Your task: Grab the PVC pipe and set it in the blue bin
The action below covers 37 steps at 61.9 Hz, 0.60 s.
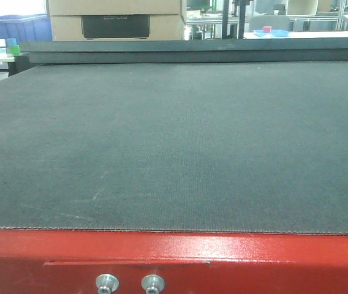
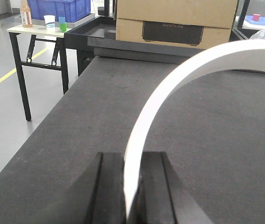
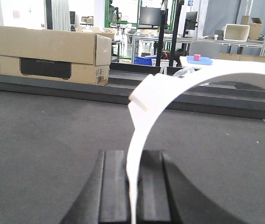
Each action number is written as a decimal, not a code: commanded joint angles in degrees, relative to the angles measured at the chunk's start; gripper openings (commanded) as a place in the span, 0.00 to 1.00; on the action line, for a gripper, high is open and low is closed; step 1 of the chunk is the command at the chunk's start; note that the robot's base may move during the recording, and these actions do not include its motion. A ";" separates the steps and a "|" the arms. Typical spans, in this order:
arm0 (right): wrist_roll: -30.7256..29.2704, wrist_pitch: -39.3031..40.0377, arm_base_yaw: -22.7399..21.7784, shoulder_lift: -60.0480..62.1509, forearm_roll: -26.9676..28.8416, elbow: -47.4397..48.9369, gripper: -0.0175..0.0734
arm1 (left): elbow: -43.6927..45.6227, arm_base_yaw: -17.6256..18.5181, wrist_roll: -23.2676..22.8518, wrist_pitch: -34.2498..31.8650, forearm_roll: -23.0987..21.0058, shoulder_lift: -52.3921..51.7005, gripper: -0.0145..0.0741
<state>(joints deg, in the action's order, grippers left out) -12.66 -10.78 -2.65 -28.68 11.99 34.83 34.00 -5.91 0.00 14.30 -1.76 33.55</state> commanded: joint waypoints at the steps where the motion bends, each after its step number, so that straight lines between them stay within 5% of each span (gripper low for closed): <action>1: -0.32 1.80 0.06 0.22 0.18 -0.16 0.01 | 0.06 -0.20 0.00 -1.93 -0.44 -0.37 0.04; 37: -0.32 1.80 0.06 0.22 0.18 -0.16 0.01 | 0.06 -0.20 0.00 -1.93 -0.44 -0.37 0.04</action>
<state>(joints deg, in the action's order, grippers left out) -12.66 -10.78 -2.65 -28.68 11.99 34.83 34.00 -5.91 0.00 14.30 -1.76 33.52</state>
